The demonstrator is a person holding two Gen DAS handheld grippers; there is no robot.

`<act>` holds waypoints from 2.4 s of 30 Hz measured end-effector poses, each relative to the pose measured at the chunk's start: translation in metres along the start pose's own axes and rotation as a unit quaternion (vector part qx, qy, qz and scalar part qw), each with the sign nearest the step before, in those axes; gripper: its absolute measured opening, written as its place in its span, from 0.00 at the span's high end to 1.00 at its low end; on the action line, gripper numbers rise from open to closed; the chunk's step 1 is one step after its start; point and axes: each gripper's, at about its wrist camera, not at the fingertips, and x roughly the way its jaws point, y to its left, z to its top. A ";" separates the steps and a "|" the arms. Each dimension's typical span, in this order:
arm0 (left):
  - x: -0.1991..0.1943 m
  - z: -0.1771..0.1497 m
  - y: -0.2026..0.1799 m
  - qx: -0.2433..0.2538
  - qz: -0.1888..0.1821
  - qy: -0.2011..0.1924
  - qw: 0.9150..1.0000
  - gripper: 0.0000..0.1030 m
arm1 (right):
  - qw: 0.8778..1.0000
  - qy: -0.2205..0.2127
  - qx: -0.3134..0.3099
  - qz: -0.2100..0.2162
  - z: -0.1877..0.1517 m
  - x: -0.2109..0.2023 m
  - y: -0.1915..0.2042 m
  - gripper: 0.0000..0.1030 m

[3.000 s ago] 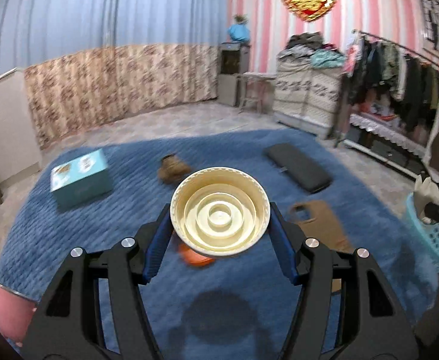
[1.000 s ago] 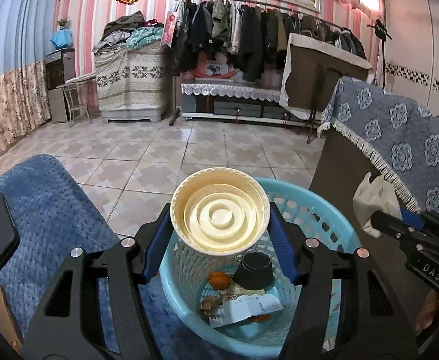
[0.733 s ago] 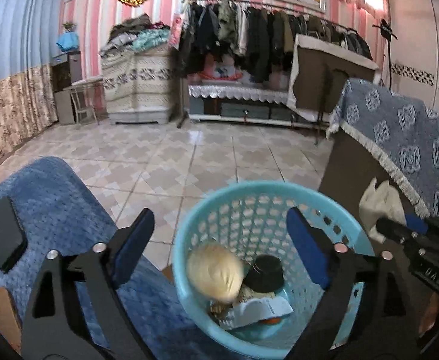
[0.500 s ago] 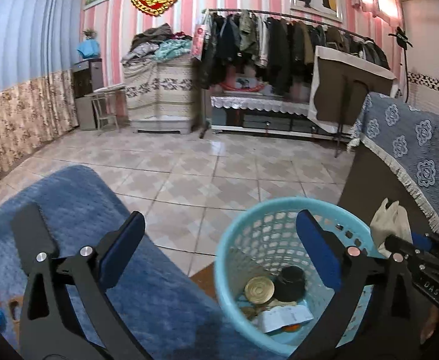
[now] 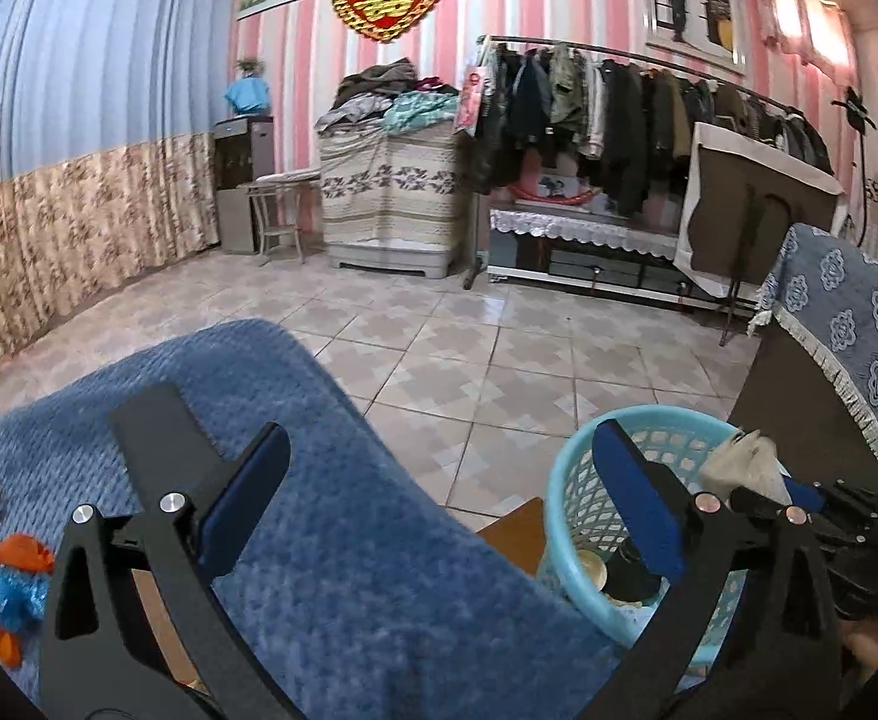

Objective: Collect trash
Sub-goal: 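Open the left tool over the basket while the right tool releases the bag, then move both open tools back over the rug toward the orange bowl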

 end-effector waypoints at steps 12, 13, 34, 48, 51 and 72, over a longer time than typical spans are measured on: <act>-0.021 -0.005 0.037 -0.033 0.030 -0.003 0.999 0.05 | 0.999 -0.029 -0.024 -0.021 0.005 -0.018 0.020 0.06; -0.024 -0.005 0.039 -0.034 0.032 -0.004 0.999 0.05 | 0.999 -0.030 -0.023 -0.022 0.006 -0.020 0.021 0.04; -0.086 -0.021 0.094 -0.065 0.070 -0.009 0.995 0.05 | 0.998 -0.055 -0.029 -0.008 0.007 -0.065 0.048 0.04; -0.136 -0.048 0.159 -0.095 0.129 -0.014 0.987 0.05 | 0.996 -0.064 -0.061 0.021 -0.005 -0.080 0.097 0.04; -0.147 -0.056 0.175 -0.107 0.143 -0.015 0.984 0.05 | 0.995 -0.064 -0.066 0.029 -0.011 -0.080 0.108 0.04; -0.173 -0.115 0.251 -0.140 0.206 0.021 0.968 0.05 | 0.990 -0.054 -0.105 0.074 -0.036 -0.075 0.170 0.04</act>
